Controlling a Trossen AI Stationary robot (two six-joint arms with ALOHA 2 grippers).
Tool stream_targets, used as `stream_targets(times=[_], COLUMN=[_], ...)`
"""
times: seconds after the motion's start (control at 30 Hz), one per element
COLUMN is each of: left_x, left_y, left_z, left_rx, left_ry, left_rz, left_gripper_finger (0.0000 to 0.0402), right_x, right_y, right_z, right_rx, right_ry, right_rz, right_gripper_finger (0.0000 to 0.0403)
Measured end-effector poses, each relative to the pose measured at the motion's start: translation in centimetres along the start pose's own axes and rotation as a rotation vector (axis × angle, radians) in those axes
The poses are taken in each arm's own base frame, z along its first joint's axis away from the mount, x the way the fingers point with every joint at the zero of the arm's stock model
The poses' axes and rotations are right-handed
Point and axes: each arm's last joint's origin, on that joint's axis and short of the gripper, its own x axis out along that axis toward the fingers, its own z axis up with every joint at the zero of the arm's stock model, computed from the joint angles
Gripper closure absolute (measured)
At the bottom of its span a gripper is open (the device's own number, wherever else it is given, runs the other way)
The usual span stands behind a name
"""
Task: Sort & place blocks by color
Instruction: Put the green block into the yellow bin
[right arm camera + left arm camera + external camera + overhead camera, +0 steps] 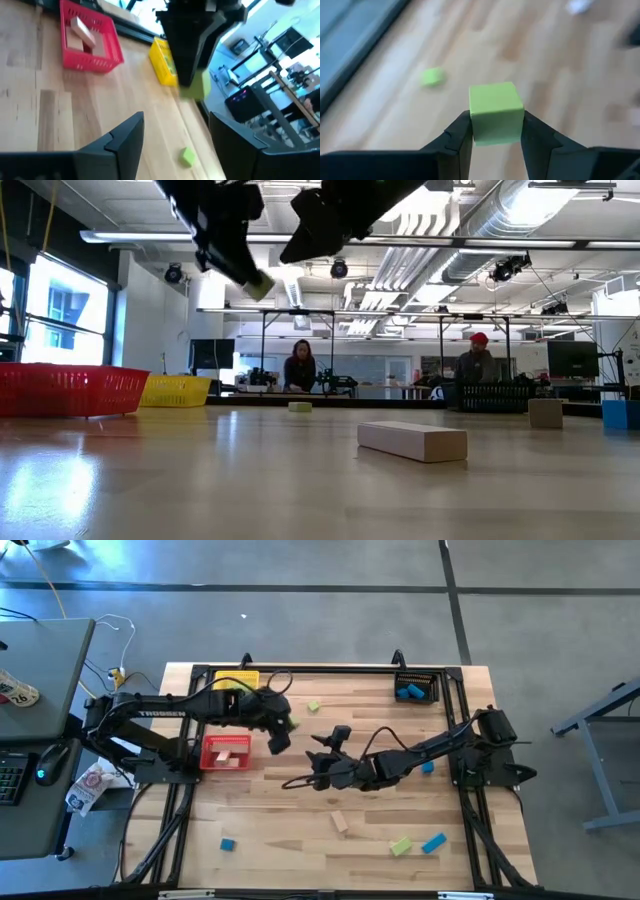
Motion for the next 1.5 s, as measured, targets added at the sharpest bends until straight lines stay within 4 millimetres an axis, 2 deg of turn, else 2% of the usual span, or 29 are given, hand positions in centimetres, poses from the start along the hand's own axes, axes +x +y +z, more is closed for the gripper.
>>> stream_targets(times=[0.23,0.53,0.83,1.03,1.27,1.5], left_x=[0.3,0.2,1.6,2.8,4.9,6.5], left_y=[3.9,9.7,14.8,16.6,18.1,18.9], left_z=[-0.3,-0.6,-3.4,-4.3,-5.5,-6.5], left_rx=[-0.021,-0.119,-0.270,-0.328,-0.358,-0.376], left_ry=[0.063,0.115,0.243,0.306,0.409,0.486], left_rz=[0.248,0.392,0.505,0.534,0.550,0.545], left_gripper_finger=[0.0296,0.0296,0.0296,0.0296,0.0296,0.0256], right_x=[0.0,-0.4,-0.8,-0.8,-0.9,-1.6], right_y=[0.2,0.7,1.1,1.2,1.2,0.7], right_z=[-0.9,-1.3,-1.3,-1.3,-1.8,-3.3], right_rx=[0.027,0.103,0.115,0.126,0.210,0.287], right_ry=[0.067,0.100,0.100,0.100,0.148,0.301], right_rz=[0.013,0.084,0.109,0.119,0.115,0.115], right_gripper_finger=[0.0192,0.0192,0.0192,0.0192,0.0192,0.0192])
